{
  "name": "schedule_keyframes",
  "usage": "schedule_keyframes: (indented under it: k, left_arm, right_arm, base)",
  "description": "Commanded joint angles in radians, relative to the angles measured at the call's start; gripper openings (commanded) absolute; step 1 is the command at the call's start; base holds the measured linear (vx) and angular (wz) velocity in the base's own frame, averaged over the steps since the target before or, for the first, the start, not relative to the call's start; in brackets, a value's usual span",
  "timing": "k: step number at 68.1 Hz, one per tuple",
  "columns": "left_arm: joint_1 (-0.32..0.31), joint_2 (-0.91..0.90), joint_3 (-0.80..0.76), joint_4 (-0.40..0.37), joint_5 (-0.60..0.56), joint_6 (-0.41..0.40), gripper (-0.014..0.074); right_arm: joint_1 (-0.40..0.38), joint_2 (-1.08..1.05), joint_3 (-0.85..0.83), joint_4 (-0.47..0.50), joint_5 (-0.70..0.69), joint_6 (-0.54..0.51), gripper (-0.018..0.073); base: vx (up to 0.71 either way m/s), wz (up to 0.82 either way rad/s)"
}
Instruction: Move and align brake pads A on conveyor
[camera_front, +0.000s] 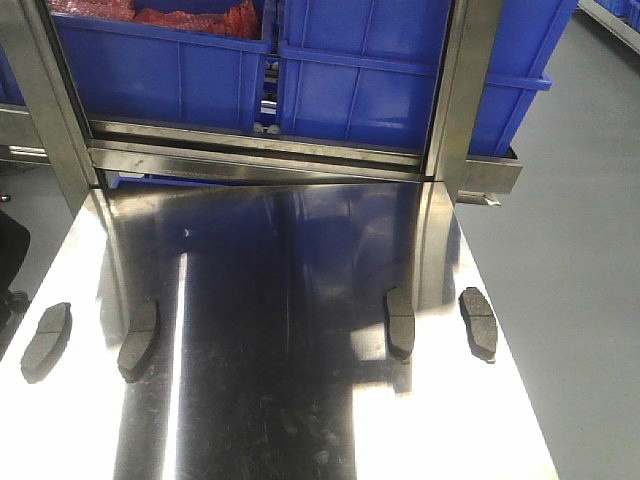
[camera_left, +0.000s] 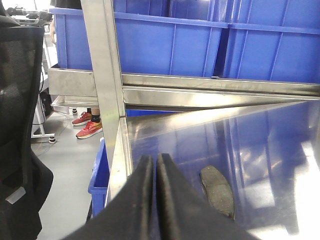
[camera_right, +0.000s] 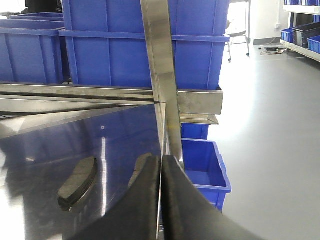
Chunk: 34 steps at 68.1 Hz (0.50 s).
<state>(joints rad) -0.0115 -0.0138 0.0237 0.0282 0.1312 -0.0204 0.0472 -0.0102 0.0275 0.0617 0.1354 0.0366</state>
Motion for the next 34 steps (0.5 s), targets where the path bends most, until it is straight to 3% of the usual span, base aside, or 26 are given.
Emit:
schedule_keyframes:
  k: [1,22,34]
  left_arm:
    - [0.001,-0.009,-0.014,0.0,-0.07,0.0,-0.0006]
    - [0.001,-0.009,-0.081,0.0,-0.08,0.002,-0.0006]
    - [0.001,0.04,-0.269,0.0,0.087,0.001,-0.0006]
  right_arm:
    - [-0.007,-0.015,0.021,-0.003,-0.074,-0.004,-0.0008]
    - [-0.007,-0.015,0.021,-0.003,-0.074,-0.004,-0.0008]
    - [-0.007,-0.015,0.021,-0.003,-0.074,-0.004,-0.0008]
  base:
    - [0.0,0.0]
    - [0.0,0.0]
    - [0.0,0.0]
